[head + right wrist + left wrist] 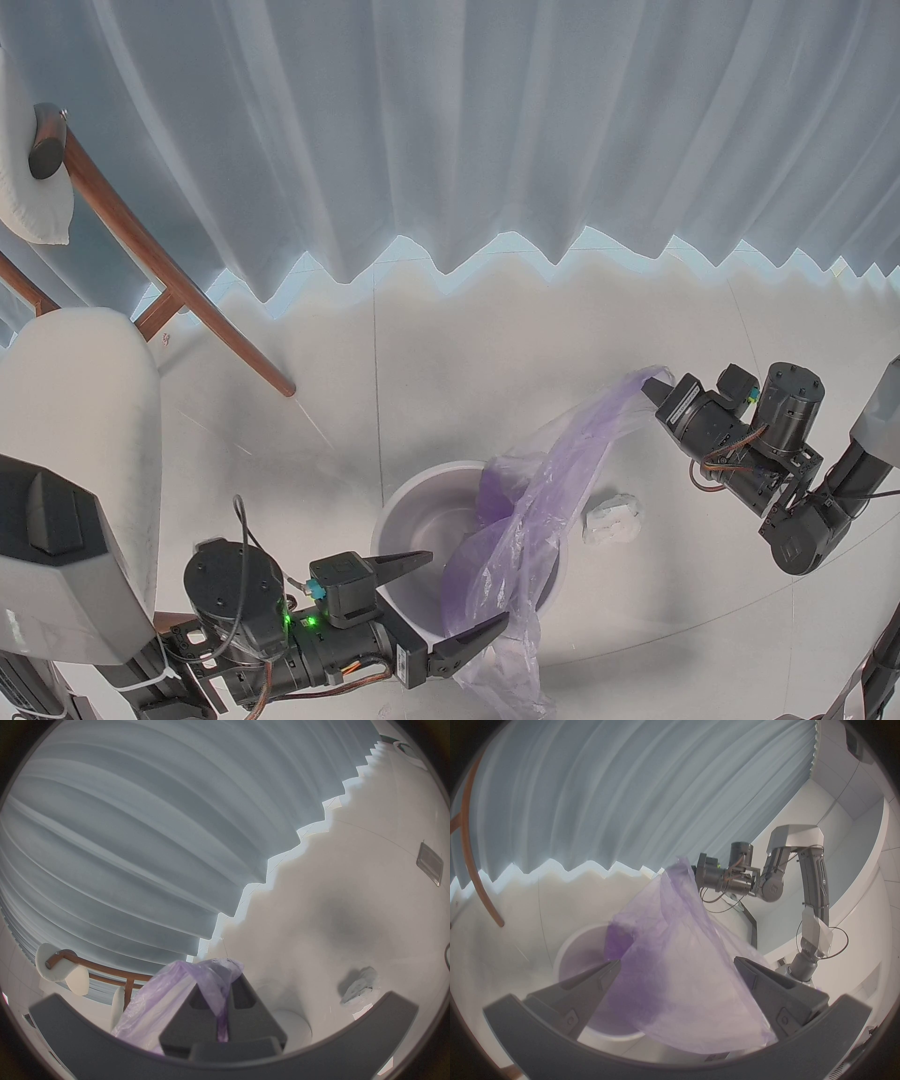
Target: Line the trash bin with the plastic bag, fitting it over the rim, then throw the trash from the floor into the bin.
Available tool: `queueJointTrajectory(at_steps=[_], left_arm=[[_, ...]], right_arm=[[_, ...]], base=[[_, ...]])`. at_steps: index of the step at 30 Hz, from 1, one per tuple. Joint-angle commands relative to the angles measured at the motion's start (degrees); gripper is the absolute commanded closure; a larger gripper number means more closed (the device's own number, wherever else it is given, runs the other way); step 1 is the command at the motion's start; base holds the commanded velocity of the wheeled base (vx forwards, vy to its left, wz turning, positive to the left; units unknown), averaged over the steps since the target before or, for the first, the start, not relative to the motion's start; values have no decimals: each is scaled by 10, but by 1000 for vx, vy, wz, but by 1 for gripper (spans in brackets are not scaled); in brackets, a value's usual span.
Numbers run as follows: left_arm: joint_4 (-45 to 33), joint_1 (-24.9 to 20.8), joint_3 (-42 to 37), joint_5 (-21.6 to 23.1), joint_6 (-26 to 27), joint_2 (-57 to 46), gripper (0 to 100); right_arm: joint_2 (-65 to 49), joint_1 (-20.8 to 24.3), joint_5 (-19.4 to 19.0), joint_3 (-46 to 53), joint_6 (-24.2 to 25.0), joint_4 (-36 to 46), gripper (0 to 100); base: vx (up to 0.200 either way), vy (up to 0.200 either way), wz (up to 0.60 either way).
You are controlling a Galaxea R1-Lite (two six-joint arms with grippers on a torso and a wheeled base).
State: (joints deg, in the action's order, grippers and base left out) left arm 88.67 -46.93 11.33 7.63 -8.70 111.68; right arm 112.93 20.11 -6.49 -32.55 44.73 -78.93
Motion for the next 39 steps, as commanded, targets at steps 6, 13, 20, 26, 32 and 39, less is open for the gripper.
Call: queueJointTrajectory(at_steps=[6,13,20,26,32,39], left_arm=[[0,-6,-10,-1,-1,42,0],[0,14,-7,-19,-3,42,0],[0,33,23,-87,-7,32,0],[0,33,33,-106,-8,21,0],[0,-4,-5,-90,-9,13,0],[0,-9,-53,-76,-12,46,0]], right_arm=[[0,1,0,2,0,-1,100],[-4,2,0,4,-1,-1,100],[-3,4,0,6,-2,-1,100],[1,5,1,8,-3,-16,100],[2,5,0,10,-4,-16,100],[2,6,1,10,-4,-16,100]], base=[[0,0,0],[0,0,0],[0,0,0],[0,0,0],[0,0,0],[0,0,0]])
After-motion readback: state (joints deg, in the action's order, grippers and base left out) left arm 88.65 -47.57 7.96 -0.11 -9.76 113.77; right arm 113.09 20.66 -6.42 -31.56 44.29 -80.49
